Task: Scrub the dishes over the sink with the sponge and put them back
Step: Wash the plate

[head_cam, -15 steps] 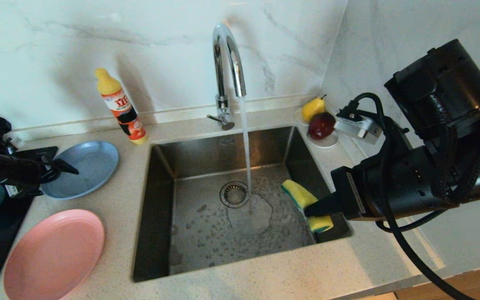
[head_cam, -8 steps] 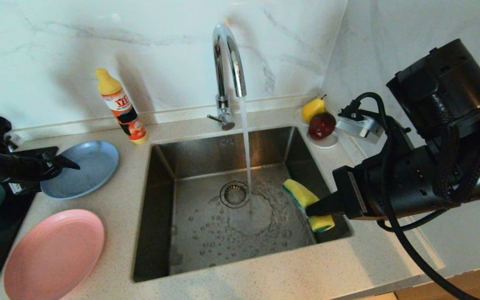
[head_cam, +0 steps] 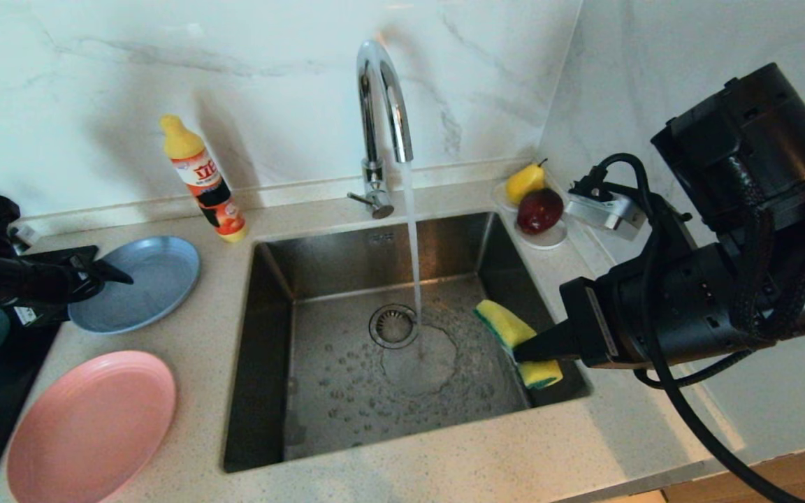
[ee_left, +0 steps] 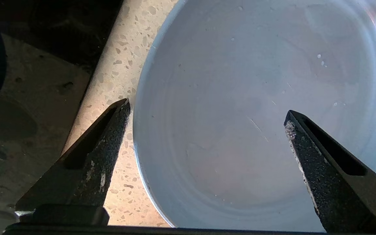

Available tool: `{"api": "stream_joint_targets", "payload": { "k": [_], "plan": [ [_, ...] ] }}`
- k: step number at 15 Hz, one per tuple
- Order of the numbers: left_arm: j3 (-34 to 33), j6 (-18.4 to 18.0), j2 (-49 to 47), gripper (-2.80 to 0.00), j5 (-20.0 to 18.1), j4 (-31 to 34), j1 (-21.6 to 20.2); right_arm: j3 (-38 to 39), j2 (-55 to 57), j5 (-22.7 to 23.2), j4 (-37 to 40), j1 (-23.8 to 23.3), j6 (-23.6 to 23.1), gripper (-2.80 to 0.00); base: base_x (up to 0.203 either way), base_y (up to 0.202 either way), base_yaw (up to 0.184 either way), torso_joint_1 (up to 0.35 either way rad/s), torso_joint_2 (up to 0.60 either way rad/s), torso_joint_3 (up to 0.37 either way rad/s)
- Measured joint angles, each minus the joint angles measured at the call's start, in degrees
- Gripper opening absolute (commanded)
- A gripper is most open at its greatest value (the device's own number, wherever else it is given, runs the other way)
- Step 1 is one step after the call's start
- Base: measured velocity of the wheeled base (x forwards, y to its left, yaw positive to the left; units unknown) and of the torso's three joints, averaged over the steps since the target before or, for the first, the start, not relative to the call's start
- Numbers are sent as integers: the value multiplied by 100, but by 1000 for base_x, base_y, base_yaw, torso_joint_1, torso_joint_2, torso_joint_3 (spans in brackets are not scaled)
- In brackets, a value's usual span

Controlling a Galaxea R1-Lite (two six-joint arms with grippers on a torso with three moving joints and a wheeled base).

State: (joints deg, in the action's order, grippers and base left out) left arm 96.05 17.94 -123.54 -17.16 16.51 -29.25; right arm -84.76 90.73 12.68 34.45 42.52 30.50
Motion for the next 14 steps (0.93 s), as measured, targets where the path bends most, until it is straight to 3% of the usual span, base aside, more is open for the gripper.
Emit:
{"api": "stream_joint_targets", "payload": {
  "k": [1, 2, 14],
  "plan": [
    [6, 2, -5, 0, 24, -5, 0, 0, 0, 0, 0, 0, 6, -280, 0, 0, 0, 0, 0, 0],
    [11, 0, -9, -280, 28, -2, 0, 0, 0, 0, 0, 0, 6, -280, 0, 0, 0, 0, 0, 0],
    [127, 16, -96, -280, 220, 51, 1, 20, -66, 2, 2, -52, 20, -280, 0, 0, 0, 0, 0, 0]
  ]
}}
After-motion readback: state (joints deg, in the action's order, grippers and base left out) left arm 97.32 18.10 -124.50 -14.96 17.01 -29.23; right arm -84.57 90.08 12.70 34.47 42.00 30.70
